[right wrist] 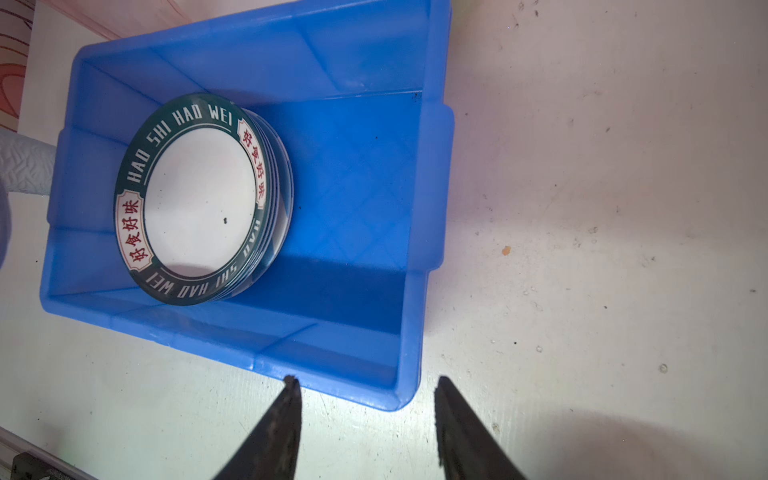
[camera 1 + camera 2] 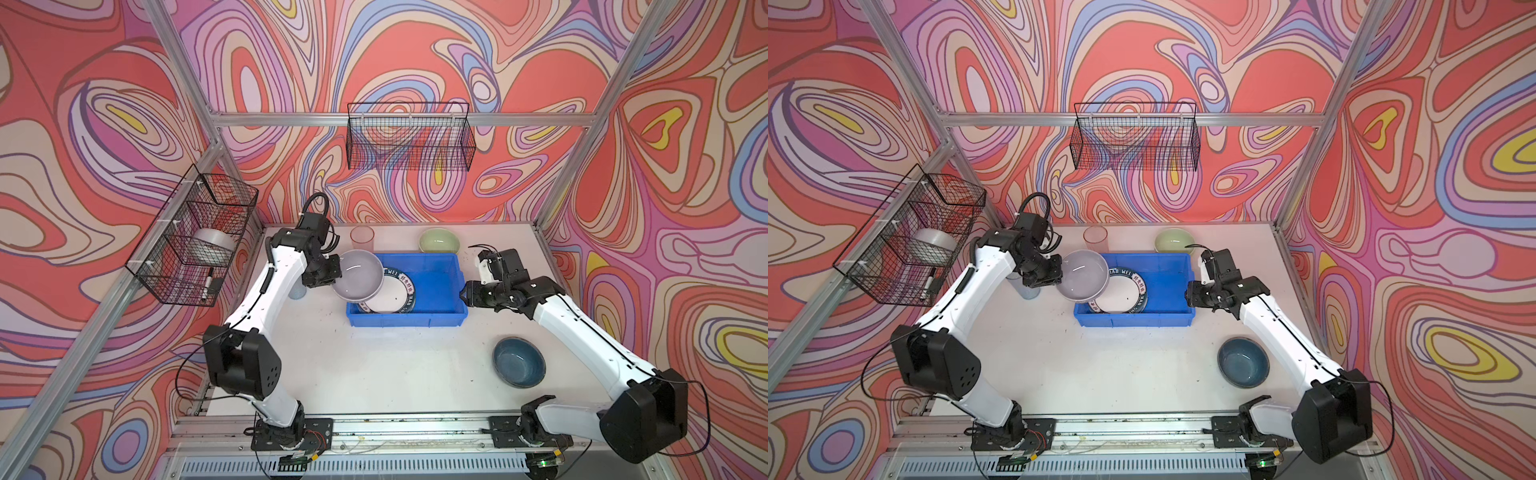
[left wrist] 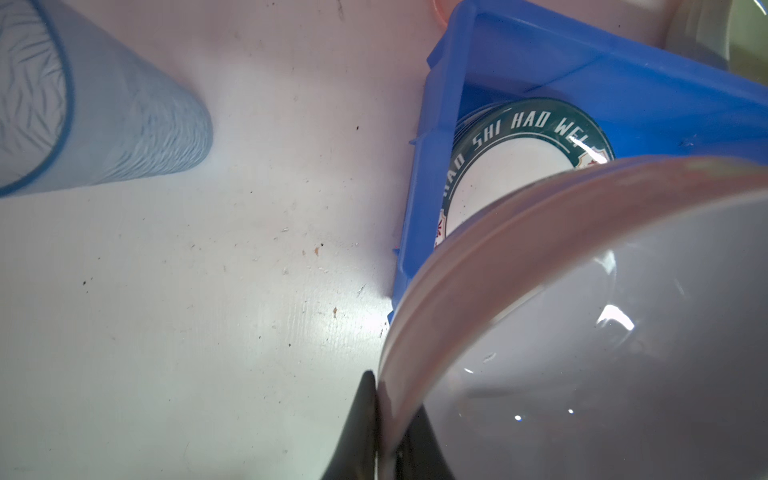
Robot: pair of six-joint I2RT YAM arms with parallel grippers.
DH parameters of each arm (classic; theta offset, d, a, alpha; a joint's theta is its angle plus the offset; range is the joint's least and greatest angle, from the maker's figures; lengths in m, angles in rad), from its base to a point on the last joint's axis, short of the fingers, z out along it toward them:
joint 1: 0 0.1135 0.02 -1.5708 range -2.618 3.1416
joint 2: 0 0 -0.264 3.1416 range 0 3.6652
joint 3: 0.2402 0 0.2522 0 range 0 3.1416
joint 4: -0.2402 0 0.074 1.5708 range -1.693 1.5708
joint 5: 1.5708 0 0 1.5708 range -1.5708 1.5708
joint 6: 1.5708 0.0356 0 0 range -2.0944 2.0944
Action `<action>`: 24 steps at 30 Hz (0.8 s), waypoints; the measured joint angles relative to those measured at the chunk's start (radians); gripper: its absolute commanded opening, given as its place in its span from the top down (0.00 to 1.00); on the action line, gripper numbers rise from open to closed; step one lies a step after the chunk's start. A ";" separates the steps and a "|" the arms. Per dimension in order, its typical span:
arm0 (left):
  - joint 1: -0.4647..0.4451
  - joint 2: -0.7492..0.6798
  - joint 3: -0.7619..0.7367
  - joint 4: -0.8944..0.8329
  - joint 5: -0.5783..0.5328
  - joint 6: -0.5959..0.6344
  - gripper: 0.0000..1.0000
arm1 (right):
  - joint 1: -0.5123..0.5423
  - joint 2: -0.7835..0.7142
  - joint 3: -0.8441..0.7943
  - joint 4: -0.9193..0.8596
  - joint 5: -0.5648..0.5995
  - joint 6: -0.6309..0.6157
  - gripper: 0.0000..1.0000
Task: Place the mixed dishes into the plastic bin
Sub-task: 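Lift the lavender bowl with the left gripper and carry it over the bin, then lower the lavender bowl onto the green-rimmed plates with the left gripper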
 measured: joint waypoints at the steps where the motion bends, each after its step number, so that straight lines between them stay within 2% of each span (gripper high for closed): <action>1: -0.014 0.026 0.023 0.000 0.000 0.000 1.00 | 0.000 -0.003 0.000 -0.003 0.001 0.000 0.47; 8: -0.094 0.193 0.156 0.000 0.000 0.002 1.00 | 0.000 -0.009 -0.001 -0.011 0.004 -0.002 0.46; 24: -0.143 0.353 0.203 0.007 -0.031 -0.008 1.00 | 0.000 -0.018 -0.016 -0.011 0.016 -0.011 0.46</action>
